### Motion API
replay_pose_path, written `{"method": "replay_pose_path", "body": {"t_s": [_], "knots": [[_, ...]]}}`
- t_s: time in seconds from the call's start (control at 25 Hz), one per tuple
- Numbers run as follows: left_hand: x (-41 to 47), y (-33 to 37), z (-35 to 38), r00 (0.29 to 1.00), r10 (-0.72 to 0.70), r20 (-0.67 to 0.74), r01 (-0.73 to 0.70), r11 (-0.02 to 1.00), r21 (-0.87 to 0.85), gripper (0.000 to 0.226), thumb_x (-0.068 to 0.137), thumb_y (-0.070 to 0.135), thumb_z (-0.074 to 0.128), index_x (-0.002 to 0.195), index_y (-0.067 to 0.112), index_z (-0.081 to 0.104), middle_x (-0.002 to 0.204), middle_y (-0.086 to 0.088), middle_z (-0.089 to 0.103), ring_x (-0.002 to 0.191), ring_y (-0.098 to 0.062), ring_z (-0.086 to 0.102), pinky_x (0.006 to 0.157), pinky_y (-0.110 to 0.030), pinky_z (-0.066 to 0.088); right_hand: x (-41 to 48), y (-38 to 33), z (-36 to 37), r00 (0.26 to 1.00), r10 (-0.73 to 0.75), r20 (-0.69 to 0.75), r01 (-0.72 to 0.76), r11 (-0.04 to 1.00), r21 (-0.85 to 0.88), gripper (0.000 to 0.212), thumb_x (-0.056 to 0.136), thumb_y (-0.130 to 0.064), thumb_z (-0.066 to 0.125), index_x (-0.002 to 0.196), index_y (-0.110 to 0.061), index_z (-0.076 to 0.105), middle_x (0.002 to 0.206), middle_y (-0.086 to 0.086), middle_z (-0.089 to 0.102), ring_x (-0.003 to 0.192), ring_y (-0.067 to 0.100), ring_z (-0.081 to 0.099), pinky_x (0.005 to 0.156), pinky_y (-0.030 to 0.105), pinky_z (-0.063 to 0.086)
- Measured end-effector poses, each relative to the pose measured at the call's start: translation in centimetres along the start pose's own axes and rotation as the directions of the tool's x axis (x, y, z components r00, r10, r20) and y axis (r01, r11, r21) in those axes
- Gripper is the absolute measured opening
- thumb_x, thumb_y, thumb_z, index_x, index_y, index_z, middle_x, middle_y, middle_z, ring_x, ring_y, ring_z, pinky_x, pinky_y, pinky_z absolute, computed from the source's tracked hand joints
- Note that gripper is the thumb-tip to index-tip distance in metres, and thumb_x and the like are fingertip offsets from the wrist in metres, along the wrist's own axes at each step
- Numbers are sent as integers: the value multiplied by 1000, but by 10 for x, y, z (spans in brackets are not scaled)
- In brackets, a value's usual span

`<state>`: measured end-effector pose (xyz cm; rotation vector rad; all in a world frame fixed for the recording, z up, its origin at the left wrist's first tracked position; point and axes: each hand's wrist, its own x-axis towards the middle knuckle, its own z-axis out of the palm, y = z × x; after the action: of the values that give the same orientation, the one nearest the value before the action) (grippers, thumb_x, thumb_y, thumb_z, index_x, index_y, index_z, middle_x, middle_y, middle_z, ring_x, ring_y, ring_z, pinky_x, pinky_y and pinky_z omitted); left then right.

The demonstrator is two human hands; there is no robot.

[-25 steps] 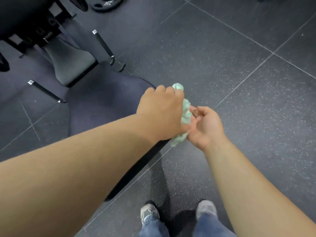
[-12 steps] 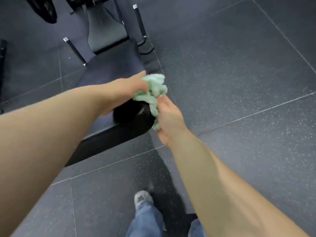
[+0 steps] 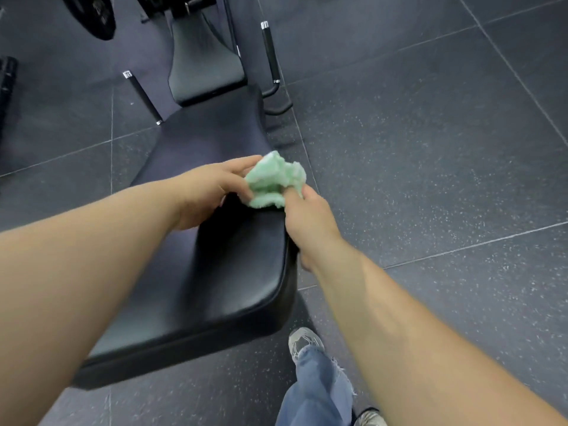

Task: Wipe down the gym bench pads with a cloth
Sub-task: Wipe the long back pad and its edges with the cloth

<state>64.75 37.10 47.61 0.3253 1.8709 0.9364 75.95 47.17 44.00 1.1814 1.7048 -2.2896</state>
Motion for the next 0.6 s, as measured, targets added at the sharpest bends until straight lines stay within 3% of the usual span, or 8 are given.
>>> {"method": "replay_pose_path", "body": {"t_s": [0.04,0.12,0.2,0.28,0.32,0.4,0.48,0.6], "knots": [[3,-2,-4,998,-44,-41,44,999,-12,59,75,10,48,130,30,56,130,6,60,116,-10,56,103,-26,37,19,-6,2,1000,23,4,-23,1000,-1,30,86,-42,46,98,-23,66,102,5,68,97,25,64,90,41,53],[11,-12,-13,986,-29,-163,76,952,295,48,89,21,46,137,24,49,145,0,44,131,-21,41,111,-34,30,61,-7,5,995,101,24,-102,994,43,36,77,-47,49,87,-16,64,105,15,69,96,32,67,92,54,50],[28,-12,-6,976,-60,-210,174,796,579,46,102,22,28,146,10,30,157,-9,17,143,-25,16,114,-41,14,59,1,1,984,175,13,-176,982,73,37,81,-48,55,90,-14,67,101,12,72,91,28,68,89,51,52],[53,-9,-1,949,-82,-305,255,769,586,50,101,28,19,149,12,16,160,-7,4,145,-22,6,114,-47,7,25,5,-3,971,238,-9,-236,966,102,31,88,-46,54,90,-18,69,87,2,71,79,18,63,72,33,52],[62,-9,-5,950,-67,-306,252,745,617,52,100,31,18,150,14,13,160,-5,3,145,-22,5,114,-49,6,15,8,-5,974,225,26,-226,968,109,28,91,-42,52,89,-20,69,83,3,69,76,16,59,68,31,49],[76,-11,-13,953,-54,-298,255,674,693,53,99,32,17,150,17,13,160,-1,5,145,-19,7,115,-50,7,27,9,-5,981,190,40,-192,980,58,23,91,-32,49,89,-20,69,93,9,71,82,19,60,79,39,52],[86,-13,-14,946,-61,-317,272,681,680,53,100,32,18,151,20,12,160,4,8,145,-16,8,116,-44,7,71,-5,-2,978,201,56,-206,975,88,19,88,-28,53,88,-17,68,98,11,71,90,26,65,88,43,52],[96,-11,-15,930,-84,-357,304,723,621,52,100,32,18,151,22,9,160,4,6,146,-15,4,117,-40,5,121,-12,5,948,294,119,-313,929,196,20,89,-22,53,97,-11,68,101,15,71,89,30,67,84,46,53]]}}
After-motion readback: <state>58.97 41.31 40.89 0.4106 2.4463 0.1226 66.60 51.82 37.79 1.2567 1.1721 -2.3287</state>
